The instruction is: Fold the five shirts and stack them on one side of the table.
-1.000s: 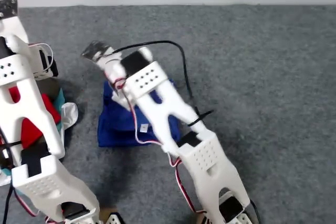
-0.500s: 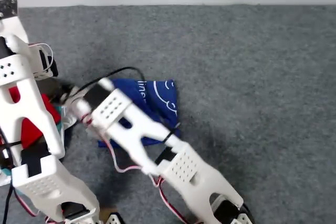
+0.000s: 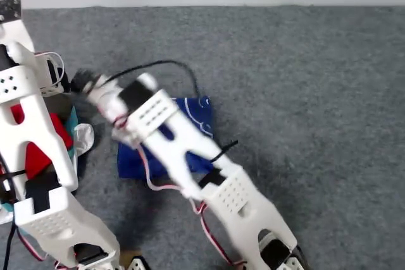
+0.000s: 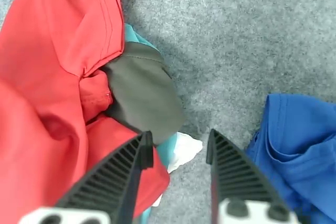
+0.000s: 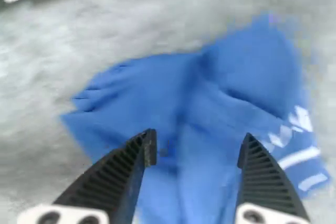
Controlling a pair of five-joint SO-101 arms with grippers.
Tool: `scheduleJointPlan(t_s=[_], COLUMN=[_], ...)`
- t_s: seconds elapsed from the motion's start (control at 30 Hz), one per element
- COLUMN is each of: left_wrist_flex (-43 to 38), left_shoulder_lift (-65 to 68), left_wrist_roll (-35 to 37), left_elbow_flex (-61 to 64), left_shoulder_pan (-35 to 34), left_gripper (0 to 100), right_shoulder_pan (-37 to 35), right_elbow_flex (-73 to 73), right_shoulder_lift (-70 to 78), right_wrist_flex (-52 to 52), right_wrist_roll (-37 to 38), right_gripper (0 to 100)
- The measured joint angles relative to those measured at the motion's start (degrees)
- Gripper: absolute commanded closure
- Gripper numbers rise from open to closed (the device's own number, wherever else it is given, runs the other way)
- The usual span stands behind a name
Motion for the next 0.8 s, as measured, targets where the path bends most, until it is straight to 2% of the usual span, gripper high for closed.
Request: scheduleJointPlan(t_s=[0.23,0.53,0.7,0.8], left_wrist_flex=[0.0,0.0,0.0,0.0], left_shoulder_lift=[0.0,0.0,0.0,0.0], left_wrist_roll=[0.0,0.0,0.0,0.0], left_elbow_flex=[0.0,0.0,0.0,0.0], left_shoulder_pan=[0.0,0.0,0.1,0.0], left_gripper=[83,83,83,83], right_shoulder_pan=[10.1,8.9,9.0,8.7], right_elbow_flex=[-0.6,-0.6,-0.6,-0.6], right_shoulder_lift=[3.6,7.2,7.6,8.8], right_wrist_flex=[-3.6,-8.8,-11.9,-13.0], right_wrist_roll=[0.0,0.0,0.0,0.0], right_gripper=[74.0,74.4,85.9,85.7])
